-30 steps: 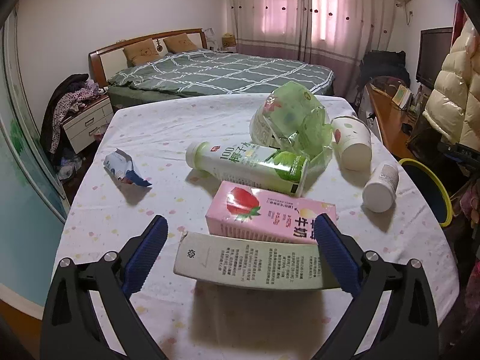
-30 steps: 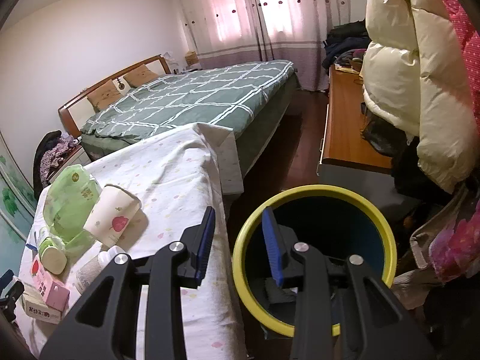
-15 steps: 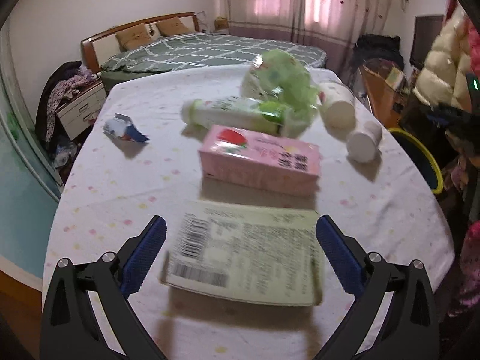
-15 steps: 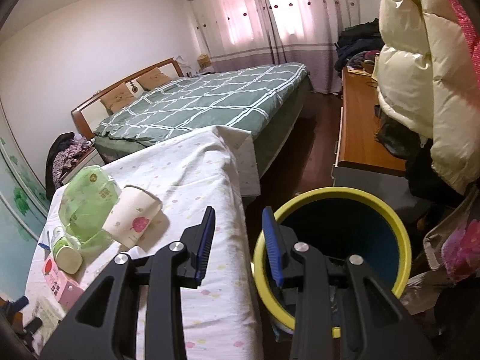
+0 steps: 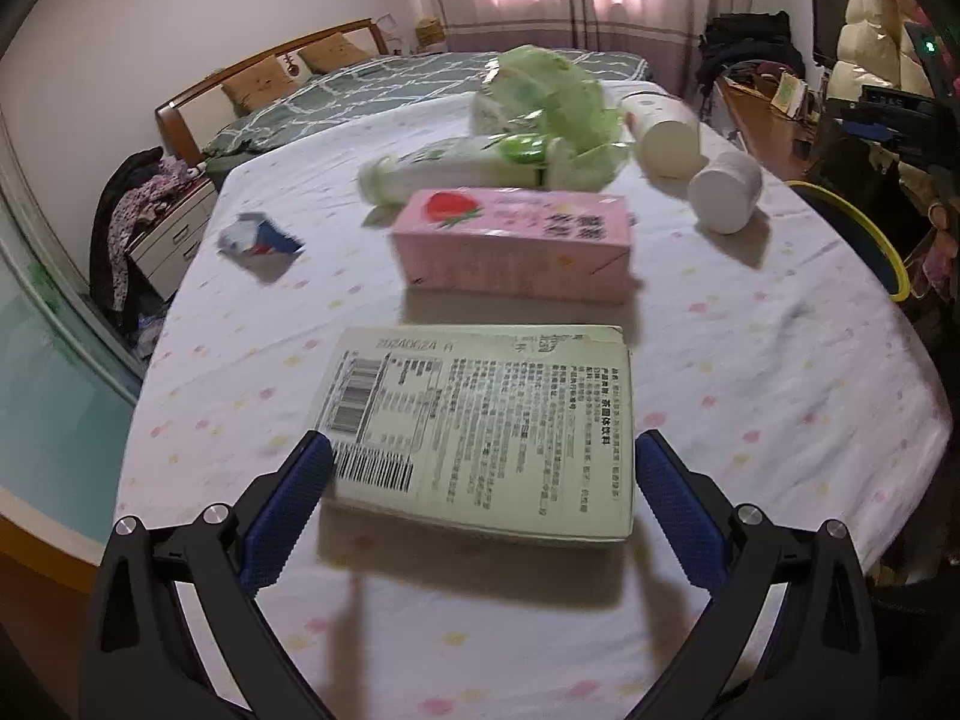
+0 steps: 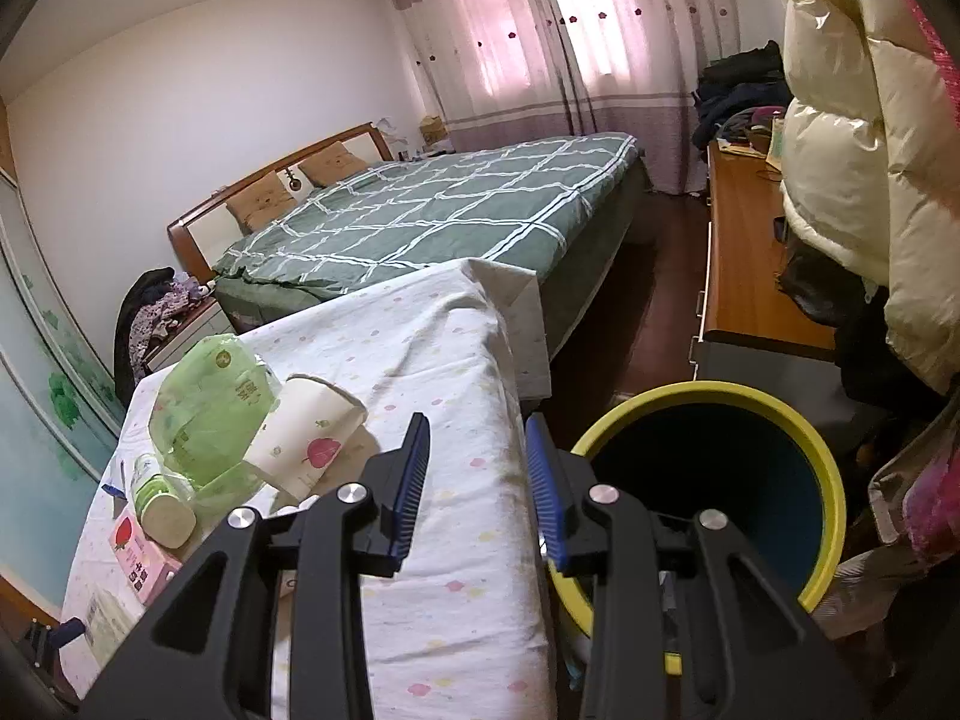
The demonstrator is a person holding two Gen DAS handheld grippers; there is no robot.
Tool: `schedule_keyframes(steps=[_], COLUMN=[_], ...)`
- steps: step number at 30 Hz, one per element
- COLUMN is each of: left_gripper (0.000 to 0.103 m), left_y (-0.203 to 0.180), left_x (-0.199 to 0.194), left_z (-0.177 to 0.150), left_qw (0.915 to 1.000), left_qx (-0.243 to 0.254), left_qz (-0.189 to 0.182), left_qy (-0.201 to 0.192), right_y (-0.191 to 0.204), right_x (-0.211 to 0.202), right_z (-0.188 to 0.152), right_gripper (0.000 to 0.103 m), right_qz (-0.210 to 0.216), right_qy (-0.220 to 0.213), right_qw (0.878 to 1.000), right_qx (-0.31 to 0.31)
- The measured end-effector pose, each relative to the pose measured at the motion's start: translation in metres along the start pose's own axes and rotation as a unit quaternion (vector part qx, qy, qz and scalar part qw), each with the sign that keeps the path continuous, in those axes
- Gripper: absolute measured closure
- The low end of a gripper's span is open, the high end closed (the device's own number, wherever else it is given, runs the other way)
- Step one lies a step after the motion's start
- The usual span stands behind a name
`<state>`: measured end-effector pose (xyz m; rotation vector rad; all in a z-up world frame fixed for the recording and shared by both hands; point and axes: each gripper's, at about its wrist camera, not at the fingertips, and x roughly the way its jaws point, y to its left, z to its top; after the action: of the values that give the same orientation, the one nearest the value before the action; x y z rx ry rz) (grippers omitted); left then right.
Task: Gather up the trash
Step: 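Move the left tool toward the white-green milk carton, then close the left tool around the milk carton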
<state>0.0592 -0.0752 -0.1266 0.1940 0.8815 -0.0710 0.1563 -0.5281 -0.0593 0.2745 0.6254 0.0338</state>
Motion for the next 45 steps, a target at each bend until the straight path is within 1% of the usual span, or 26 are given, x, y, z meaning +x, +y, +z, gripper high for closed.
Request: schedule_keyframes(steps=[2,3,5,7,9,10,13,14,16,19,21,23,25,27,30,31,33,35,39,42,43,44,45], left_gripper=[0.004,0.004,0.004,0.004,0.004,0.004,0.004,0.004,0.004,0.004,0.004,0.004,0.004,0.005,0.005,0.005,0.005,0.005,0.006,0.013,0.018,0.024,0.026], left_y=[0.017,0.028,0.051,0.077,0.094,0.103,0.113,0.114,0.112,0.110,0.111,0.112,0.108,0.100,0.080,0.075,0.064,0.059,0.065,0.077,0.081,0.082,0.080], left_x=[0.001,0.002,0.001,0.001,-0.002,-0.004,-0.005,-0.004,0.004,0.018,0.033,0.041,0.049,0.056,0.068,0.071,0.074,0.075,0.070,0.069,0.066,0.066,0.066], left_z=[-0.005,-0.008,-0.014,-0.018,-0.021,-0.020,-0.015,-0.013,-0.008,0.003,0.011,0.018,0.028,0.040,0.055,0.058,0.059,0.055,0.045,0.044,0.042,0.043,0.045], left_qw=[0.9998,0.9996,0.9990,0.9970,0.9946,0.9922,0.9849,0.9829,0.9806,0.9740,0.9687,0.9645,0.9656,0.9689,0.9791,0.9810,0.9846,0.9861,0.9846,0.9824,0.9823,0.9828,0.9840], left_qx=[-0.009,-0.018,-0.040,-0.069,-0.098,-0.121,-0.164,-0.173,-0.185,-0.215,-0.237,-0.254,-0.248,-0.235,-0.187,-0.175,-0.148,-0.128,-0.135,-0.154,-0.156,-0.154,-0.147], left_qz=[0.016,0.018,0.006,0.011,0.012,-0.003,-0.049,-0.055,-0.053,-0.049,-0.023,-0.015,0.010,0.007,0.011,0.014,0.019,0.023,0.019,0.017,0.017,0.015,0.013], left_qy=[0.008,0.013,0.022,0.032,0.034,0.033,0.026,0.029,0.037,0.052,0.068,0.071,0.077,0.076,0.079,0.082,0.092,0.103,0.109,0.104,0.102,0.100,0.099], right_y=[0.001,0.002,0.004,0.006,0.010,0.011,0.017,0.019,0.024,0.028,0.028,0.027,0.024,0.021,0.018,0.016,0.011,0.008,0.003,0.005,0.007,0.009,0.012], right_x=[0.001,0.002,0.002,0.002,0.001,0.001,0.002,0.003,0.003,0.004,0.003,0.003,0.003,0.005,0.007,0.007,0.007,0.008,0.009,0.009,0.009,0.009,0.008], right_z=[0.000,-0.001,-0.001,-0.001,0.000,0.000,0.001,0.001,0.001,0.002,0.002,0.003,0.002,0.001,-0.001,-0.001,-0.002,-0.002,-0.001,-0.001,-0.001,-0.002,-0.003], right_gripper=[0.071,0.071,0.071,0.071,0.071,0.071,0.071,0.071,0.071,0.070,0.070,0.069,0.067,0.067,0.067,0.067,0.067,0.067,0.067,0.067,0.067,0.067,0.067], right_qz=[0.002,0.004,0.005,0.007,0.010,0.011,0.016,0.018,0.022,0.025,0.027,0.028,0.028,0.028,0.027,0.027,0.025,0.023,0.022,0.025,0.027,0.028,0.029], right_qy=[0.001,0.002,0.002,0.002,0.001,0.001,0.001,0.001,0.002,0.002,0.000,-0.001,-0.001,0.002,0.005,0.006,0.007,0.008,0.007,0.008,0.009,0.010,0.010], right_qw=[1.000,1.000,1.000,1.000,1.000,1.000,1.000,1.000,1.000,1.000,1.000,1.000,1.000,1.000,1.000,1.000,1.000,1.000,1.000,1.000,1.000,1.000,1.000], right_qx=[-0.002,-0.002,-0.003,-0.004,-0.005,-0.006,-0.008,-0.010,-0.014,-0.017,-0.016,-0.014,-0.011,-0.008,-0.005,-0.005,0.000,0.002,0.007,0.005,0.003,0.000,-0.003])
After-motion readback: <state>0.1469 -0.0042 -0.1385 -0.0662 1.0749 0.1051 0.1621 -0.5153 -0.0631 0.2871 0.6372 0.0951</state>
